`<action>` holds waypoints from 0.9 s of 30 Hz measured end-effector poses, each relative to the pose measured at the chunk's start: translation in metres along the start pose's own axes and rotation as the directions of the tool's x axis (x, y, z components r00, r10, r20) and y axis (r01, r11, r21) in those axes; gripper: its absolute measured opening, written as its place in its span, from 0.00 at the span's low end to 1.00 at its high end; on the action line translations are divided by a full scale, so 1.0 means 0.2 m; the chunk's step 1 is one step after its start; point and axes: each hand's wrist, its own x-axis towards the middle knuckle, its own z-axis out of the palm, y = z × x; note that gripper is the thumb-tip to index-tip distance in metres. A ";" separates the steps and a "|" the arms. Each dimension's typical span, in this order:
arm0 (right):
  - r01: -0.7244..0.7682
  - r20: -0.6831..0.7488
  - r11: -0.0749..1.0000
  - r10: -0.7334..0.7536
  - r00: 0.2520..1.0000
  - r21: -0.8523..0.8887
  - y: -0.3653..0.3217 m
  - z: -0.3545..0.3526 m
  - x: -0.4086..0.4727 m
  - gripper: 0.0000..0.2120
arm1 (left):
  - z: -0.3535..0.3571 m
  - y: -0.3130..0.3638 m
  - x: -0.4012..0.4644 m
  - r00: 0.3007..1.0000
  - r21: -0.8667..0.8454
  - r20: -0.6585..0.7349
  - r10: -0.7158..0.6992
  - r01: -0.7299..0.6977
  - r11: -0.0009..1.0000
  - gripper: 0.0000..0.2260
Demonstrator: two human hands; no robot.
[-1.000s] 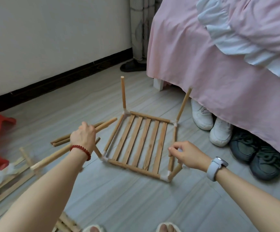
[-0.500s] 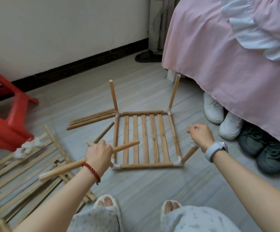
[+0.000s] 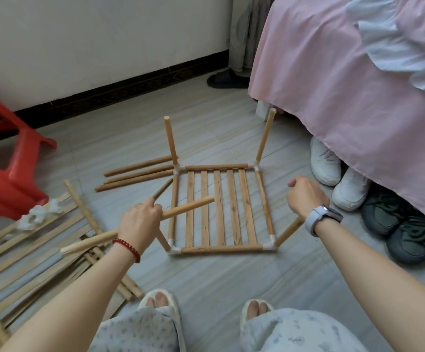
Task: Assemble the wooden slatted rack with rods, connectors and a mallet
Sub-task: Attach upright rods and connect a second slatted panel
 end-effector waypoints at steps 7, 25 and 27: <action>-0.123 -0.101 0.973 0.145 0.984 0.194 0.03 0.02 0.03 0.14 | 0.06 -0.07 -0.08 0.987 -0.084 -0.157 0.026 -0.040 0.996 0.10; -0.270 0.174 0.687 0.207 0.963 0.674 0.09 0.04 0.06 0.13 | 0.11 0.04 -0.13 0.993 -0.001 -0.114 0.011 -0.011 1.000 0.15; -0.278 0.223 0.668 0.169 0.960 0.690 0.09 0.03 0.05 0.12 | 0.14 0.02 -0.13 0.995 0.002 -0.100 0.004 -0.004 1.000 0.15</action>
